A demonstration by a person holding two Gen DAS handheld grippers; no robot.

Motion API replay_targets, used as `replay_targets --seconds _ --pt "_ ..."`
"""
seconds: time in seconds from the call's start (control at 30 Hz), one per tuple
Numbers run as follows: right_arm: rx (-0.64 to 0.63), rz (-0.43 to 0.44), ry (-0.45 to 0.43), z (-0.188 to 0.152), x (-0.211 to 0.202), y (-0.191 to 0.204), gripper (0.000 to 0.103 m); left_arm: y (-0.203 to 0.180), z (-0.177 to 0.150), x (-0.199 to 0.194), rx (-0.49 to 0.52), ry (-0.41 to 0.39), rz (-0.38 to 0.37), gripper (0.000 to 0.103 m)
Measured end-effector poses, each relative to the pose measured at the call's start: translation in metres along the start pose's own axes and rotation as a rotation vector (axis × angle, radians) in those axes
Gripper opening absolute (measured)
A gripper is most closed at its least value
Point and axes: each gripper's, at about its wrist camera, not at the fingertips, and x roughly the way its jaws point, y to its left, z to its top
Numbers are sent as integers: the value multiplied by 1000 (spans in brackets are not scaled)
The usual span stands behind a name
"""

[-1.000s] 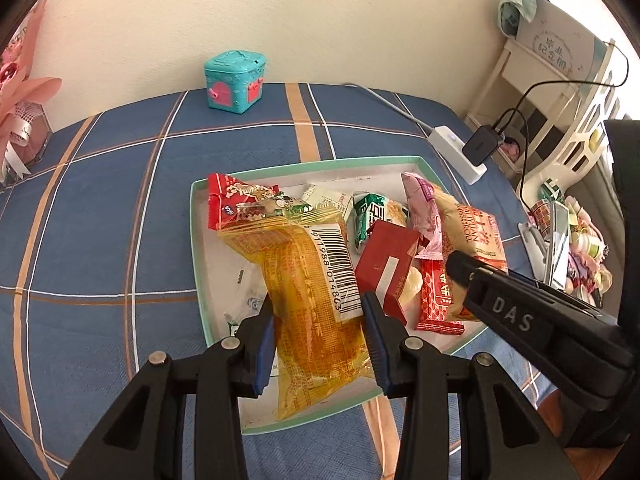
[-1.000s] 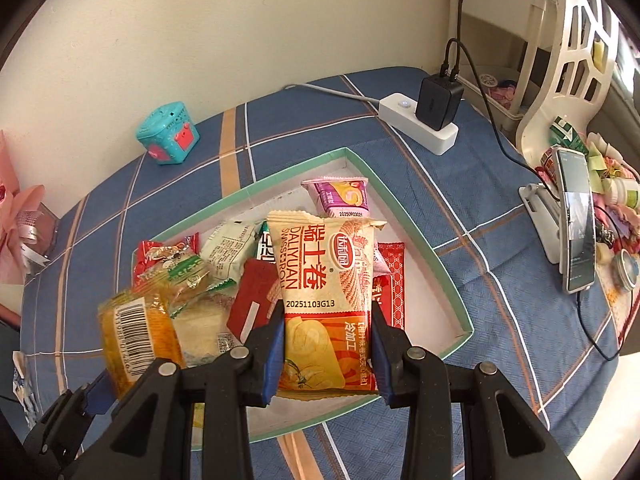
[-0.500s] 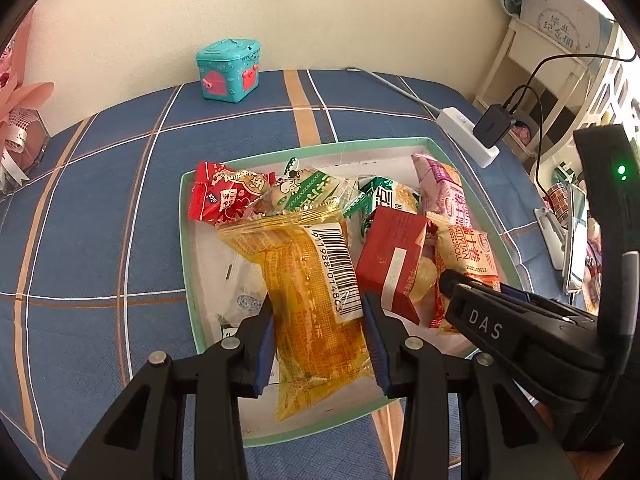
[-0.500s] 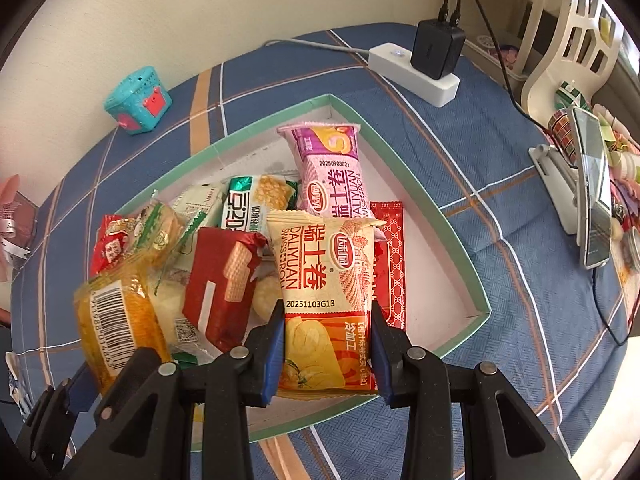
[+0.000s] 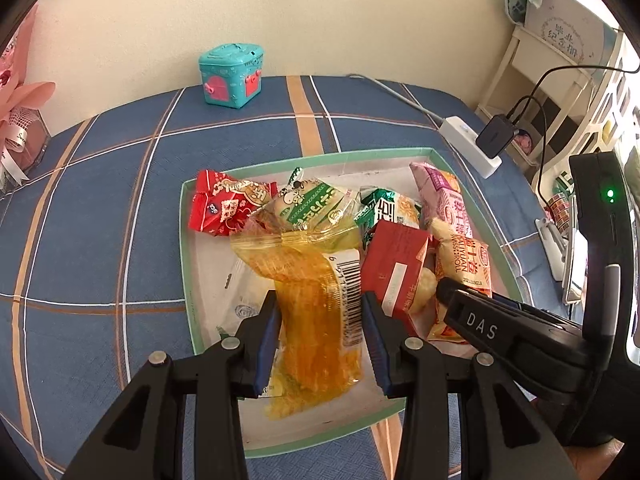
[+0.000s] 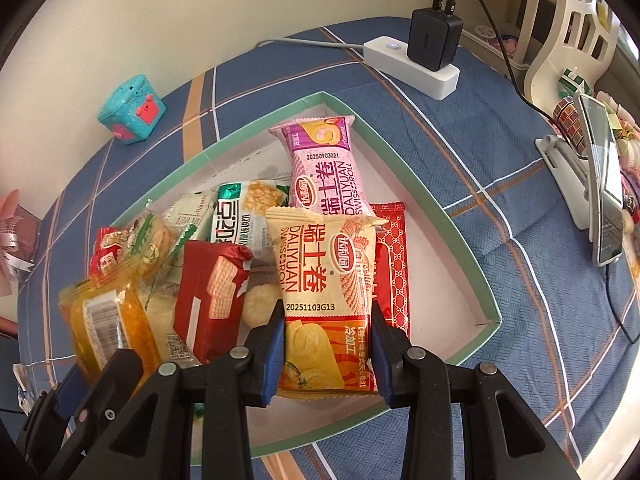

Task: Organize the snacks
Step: 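Lower both packs into the tray and open both tools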

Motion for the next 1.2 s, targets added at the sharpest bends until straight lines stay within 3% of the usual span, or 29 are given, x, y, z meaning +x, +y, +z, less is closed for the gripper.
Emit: replay_targets --seconds 0.37,0.5,0.53,0.6,0.77,0.9,1.2 --pt "29 15 19 0 4 -4 40 0 3 1 -2 7 -7 43" --pt "38 23 26 1 4 -8 42 -1 3 -3 -6 7 -23 55" --pt "38 24 25 1 3 -8 44 -2 3 -4 -7 6 -24 56" --pt "39 17 20 1 0 -8 60 -2 4 -6 -8 5 -23 57" --pt "23 18 3 1 -9 -5 66 4 6 -16 -32 -3 -27 62" --pt "5 13 -26 0 -19 1 71 12 7 -26 -55 -19 7 63" --pt "-49 25 -104 0 -43 19 71 49 12 -30 -128 -25 146 63"
